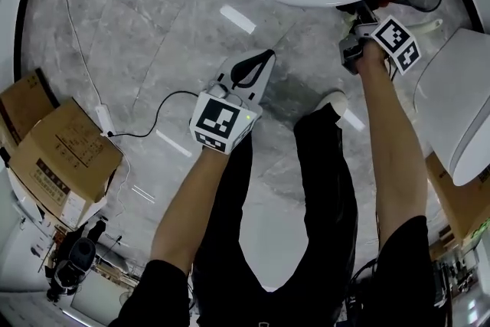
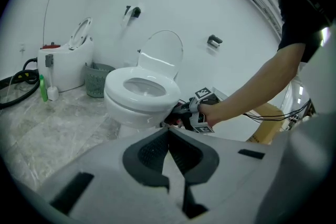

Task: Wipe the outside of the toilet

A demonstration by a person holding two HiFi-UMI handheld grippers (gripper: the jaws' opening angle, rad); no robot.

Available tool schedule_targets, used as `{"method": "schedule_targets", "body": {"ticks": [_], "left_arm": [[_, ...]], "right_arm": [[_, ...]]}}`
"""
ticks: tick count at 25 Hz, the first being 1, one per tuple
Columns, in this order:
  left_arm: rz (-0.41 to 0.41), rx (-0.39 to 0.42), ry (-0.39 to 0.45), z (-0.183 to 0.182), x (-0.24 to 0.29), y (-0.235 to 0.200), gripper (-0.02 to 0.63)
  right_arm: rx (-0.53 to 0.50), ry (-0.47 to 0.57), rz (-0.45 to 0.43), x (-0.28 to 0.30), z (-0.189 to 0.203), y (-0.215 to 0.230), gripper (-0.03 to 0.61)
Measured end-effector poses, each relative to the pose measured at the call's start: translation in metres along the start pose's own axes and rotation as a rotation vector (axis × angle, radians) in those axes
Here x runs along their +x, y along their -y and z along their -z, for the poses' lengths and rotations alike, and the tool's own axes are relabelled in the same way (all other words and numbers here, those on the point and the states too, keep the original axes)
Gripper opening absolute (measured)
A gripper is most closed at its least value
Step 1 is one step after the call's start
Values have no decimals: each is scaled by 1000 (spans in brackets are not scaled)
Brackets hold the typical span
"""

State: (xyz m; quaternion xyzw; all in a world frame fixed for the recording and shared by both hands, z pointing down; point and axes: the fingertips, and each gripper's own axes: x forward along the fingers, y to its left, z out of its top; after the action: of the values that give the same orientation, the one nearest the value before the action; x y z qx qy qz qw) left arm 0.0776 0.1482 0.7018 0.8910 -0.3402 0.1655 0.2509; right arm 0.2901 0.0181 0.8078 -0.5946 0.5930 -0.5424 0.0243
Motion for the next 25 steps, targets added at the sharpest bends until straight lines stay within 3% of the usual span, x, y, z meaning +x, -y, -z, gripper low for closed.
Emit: {"method": "schedule_targets", "body": {"ticks": [9, 25], "left_arm": [[-51, -18, 10, 8, -64, -43, 0], [-113, -70, 28, 16, -144, -115, 0]], "right_arm": [[42, -52, -6, 2, 80, -36, 92], [105, -141, -28, 31, 173, -119, 91]]}}
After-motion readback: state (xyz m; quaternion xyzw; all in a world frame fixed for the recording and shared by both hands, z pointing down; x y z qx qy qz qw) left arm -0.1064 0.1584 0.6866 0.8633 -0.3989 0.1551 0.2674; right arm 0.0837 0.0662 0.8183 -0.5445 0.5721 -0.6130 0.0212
